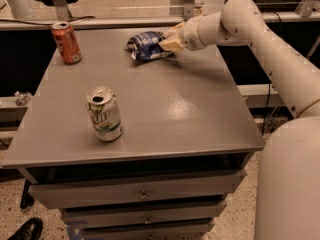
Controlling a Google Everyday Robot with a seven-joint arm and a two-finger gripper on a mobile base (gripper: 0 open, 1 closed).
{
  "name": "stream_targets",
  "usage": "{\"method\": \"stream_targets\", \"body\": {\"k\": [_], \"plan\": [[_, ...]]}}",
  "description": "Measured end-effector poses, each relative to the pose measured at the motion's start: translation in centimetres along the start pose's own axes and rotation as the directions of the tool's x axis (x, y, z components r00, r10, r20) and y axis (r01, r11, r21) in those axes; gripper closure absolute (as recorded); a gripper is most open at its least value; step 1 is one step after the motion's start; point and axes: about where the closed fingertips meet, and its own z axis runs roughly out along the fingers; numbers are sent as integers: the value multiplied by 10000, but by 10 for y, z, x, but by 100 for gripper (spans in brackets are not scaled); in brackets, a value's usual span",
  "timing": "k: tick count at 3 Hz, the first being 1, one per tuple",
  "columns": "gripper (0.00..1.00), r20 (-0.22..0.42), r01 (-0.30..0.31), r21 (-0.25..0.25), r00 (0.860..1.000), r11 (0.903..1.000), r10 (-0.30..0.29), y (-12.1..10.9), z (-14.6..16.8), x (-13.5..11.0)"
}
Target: Pick blue chip bag
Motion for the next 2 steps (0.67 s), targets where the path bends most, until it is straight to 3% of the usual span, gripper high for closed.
{"method": "stream_targets", "body": {"k": [1, 2], "plan": [[88, -79, -45, 228, 10000, 9997, 47, -2, -10, 1], [100, 40, 194, 469, 9998, 9987, -196, -2, -25, -13]]}}
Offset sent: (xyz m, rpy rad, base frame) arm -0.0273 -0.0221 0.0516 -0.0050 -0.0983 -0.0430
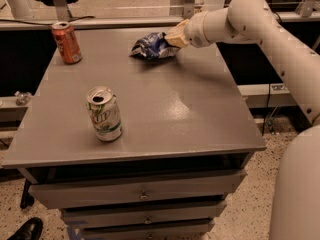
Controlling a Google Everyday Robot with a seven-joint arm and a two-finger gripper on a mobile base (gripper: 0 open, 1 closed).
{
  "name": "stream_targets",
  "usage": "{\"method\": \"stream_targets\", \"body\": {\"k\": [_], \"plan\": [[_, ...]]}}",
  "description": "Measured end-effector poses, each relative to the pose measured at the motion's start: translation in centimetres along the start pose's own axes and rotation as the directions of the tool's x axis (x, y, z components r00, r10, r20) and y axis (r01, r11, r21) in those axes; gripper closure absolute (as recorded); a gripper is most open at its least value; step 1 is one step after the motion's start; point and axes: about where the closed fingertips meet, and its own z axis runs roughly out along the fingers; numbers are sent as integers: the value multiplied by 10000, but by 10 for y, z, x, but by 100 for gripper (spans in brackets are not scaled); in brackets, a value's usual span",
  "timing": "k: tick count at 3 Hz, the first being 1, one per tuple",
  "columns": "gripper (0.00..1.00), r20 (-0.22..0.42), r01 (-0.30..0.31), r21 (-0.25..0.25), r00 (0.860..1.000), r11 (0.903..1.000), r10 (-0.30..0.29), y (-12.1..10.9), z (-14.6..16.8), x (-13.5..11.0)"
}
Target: Pick blue chip bag
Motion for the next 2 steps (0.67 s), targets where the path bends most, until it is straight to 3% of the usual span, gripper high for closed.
{"method": "stream_targets", "body": {"k": [1, 2], "plan": [[100, 290, 538, 343, 9981, 9980, -548, 0, -25, -28], [100, 497, 1207, 857, 9909, 9890, -1252, -6, -58, -60]]}}
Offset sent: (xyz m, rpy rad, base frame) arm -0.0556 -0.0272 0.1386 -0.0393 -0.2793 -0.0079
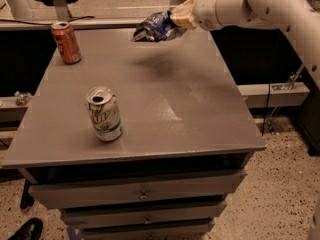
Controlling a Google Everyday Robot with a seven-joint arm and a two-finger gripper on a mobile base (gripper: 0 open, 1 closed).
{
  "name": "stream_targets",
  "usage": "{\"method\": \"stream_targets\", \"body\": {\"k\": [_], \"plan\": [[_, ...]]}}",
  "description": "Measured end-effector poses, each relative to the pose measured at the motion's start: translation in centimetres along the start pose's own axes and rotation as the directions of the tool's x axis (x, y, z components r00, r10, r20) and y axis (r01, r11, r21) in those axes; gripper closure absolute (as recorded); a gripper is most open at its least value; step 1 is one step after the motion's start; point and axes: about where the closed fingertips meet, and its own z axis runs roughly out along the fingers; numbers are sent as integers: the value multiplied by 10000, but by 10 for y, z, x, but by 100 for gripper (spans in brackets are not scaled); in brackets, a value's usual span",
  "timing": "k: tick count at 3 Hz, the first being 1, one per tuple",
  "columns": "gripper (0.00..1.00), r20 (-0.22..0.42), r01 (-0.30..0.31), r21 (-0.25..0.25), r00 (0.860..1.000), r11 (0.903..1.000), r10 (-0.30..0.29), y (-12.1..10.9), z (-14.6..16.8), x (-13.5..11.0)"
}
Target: Pick blue chip bag
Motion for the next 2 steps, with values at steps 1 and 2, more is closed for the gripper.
{"method": "stream_targets", "body": {"k": [1, 2], "plan": [[100, 188, 621, 602, 9978, 9963, -633, -18, -38, -34], [100, 190, 647, 617, 9976, 9960, -660, -18, -39, -36]]}}
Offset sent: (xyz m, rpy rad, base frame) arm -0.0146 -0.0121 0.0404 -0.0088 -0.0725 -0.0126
